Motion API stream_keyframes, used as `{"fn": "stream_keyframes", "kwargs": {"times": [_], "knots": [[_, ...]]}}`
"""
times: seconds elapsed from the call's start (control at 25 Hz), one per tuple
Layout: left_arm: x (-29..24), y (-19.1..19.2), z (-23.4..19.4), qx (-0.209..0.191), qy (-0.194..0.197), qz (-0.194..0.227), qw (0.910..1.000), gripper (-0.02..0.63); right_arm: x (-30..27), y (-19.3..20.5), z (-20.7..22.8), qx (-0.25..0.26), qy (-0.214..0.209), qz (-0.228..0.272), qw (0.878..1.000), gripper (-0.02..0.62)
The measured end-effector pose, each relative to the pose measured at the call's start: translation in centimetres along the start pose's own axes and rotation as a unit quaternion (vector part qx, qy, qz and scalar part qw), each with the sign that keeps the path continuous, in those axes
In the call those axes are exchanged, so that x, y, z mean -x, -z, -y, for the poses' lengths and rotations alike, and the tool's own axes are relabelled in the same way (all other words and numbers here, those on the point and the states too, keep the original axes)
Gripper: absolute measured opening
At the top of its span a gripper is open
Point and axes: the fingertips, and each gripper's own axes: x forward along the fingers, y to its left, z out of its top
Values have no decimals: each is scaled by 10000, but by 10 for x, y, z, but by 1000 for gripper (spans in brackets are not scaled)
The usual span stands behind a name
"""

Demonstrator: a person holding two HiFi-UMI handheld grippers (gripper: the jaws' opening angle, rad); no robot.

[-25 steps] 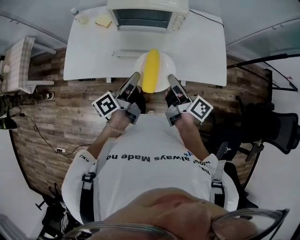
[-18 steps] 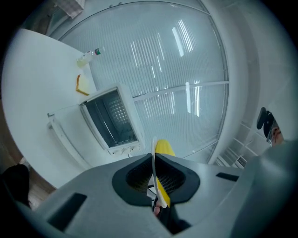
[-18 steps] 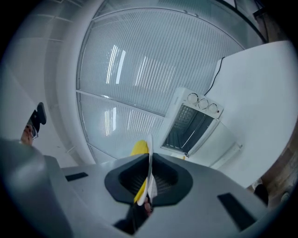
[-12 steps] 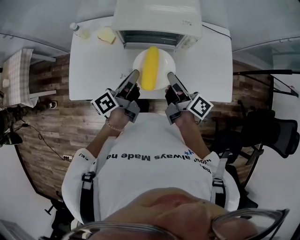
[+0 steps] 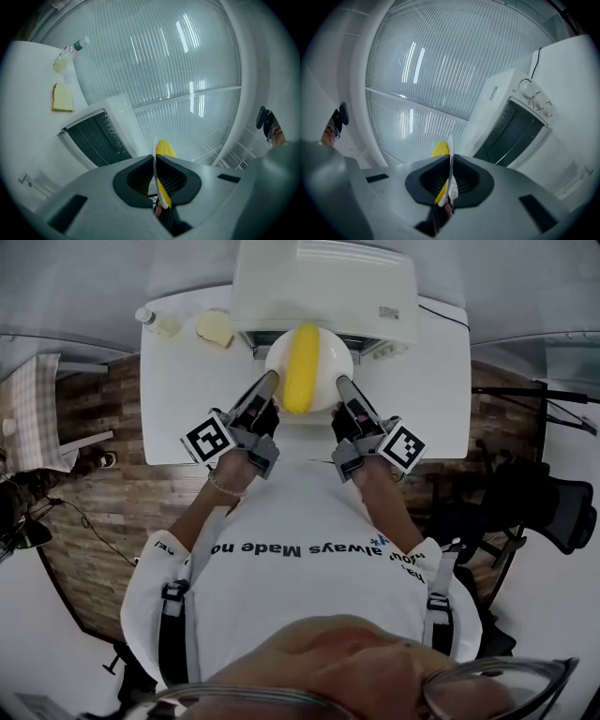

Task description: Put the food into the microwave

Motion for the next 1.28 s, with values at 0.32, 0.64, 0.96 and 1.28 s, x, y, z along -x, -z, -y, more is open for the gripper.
{"fn": "stream_keyframes", "kwargs": {"times": [0.32,0.64,0.96,1.28], "knots": [[-8,-3,-5,65,-9,-45,10000,20,-5,-4,6,-52,63,47,10000,23],[-6,11,-1,77,-29,73,9999,20,7,-7,8,-91,11,-38,10000,23],[-17,39,9,117,-31,233,9997,18,30,-26,15,-8,-36,-154,9999,23],[-28,52,11,111,-112,260,9995,19,38,-39,22,-36,-89,-183,9998,23]]}}
